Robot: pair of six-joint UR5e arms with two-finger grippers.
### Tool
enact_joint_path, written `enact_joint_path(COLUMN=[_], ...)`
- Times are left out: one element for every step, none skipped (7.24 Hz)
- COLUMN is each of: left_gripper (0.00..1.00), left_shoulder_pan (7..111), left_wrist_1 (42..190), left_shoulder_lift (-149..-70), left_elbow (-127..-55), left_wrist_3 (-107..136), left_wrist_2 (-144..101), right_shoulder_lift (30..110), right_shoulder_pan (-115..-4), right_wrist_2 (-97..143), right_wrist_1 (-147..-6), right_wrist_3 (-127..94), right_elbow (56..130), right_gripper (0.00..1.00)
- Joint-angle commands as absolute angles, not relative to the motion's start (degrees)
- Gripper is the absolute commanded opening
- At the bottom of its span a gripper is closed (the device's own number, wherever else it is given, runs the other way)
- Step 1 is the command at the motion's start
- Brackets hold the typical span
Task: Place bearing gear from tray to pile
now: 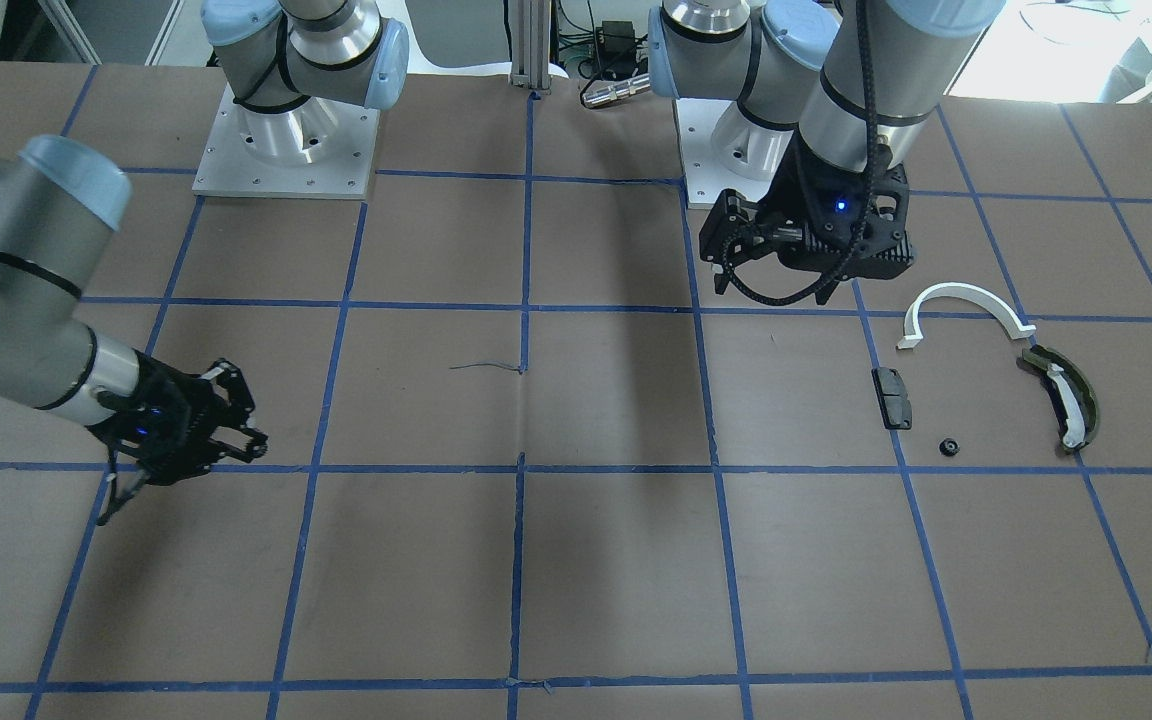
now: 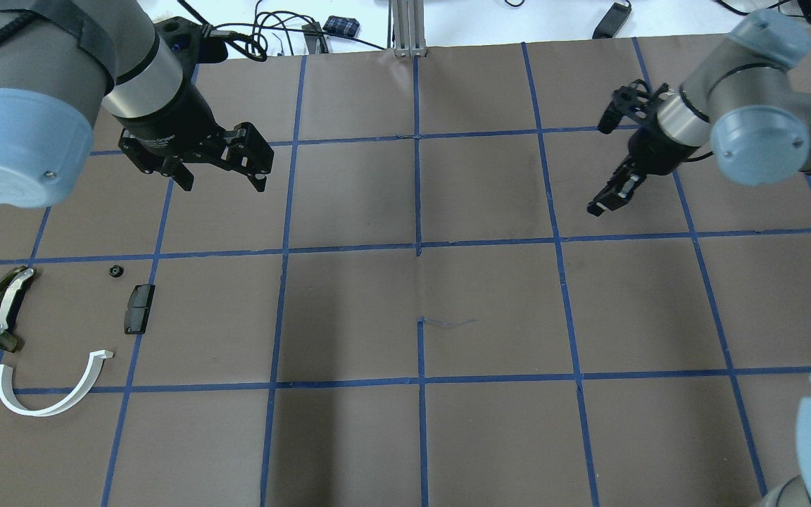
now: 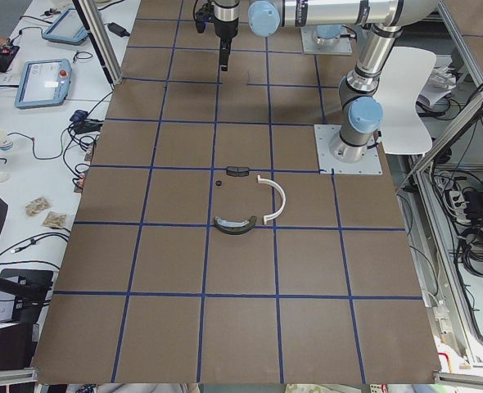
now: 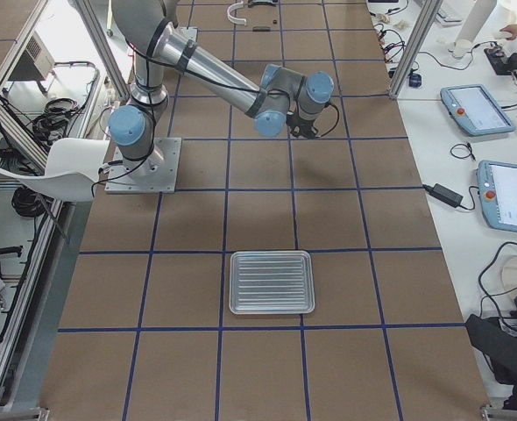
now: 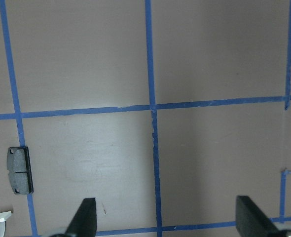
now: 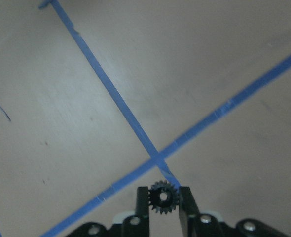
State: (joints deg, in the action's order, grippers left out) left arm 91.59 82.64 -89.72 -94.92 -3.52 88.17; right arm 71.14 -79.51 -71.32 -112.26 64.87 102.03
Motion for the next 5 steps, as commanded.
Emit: enact_joint_path(left_gripper=[1.0, 1.0, 1.0, 1.0, 1.0], left_shoulder_pan=[91.9, 91.9, 91.9, 91.9, 91.9], left_wrist_1=[82.6, 82.6, 82.6, 82.6, 82.6], left_shoulder_lift=[-89.1, -89.1, -89.2, -89.4, -89.4], left_elbow=[-95.4, -95.5, -95.5, -95.6, -95.6], left_wrist_3=[-3.5, -3.5, -3.5, -3.5, -3.5], left_wrist_2=[88.2, 88.3, 88.3, 88.2, 88.4], right_shoulder_lift=[71.3, 71.4, 71.4, 71.1, 70.8], right_shoulder_pan=[-88.9, -92.6, -96.4, -100.4, -104.3], right_wrist_2=[-68.4, -68.3, -68.4, -68.4, -68.5], right_wrist_1=[-120.6, -127.1, -131.9, -135.9, -138.8], right_wrist_3=[49.3, 43.0, 35.4, 30.0, 24.6], right_elbow=[106.3, 109.6, 112.1, 113.4, 113.5], right_gripper=[0.0, 0.0, 0.0, 0.0, 0.0])
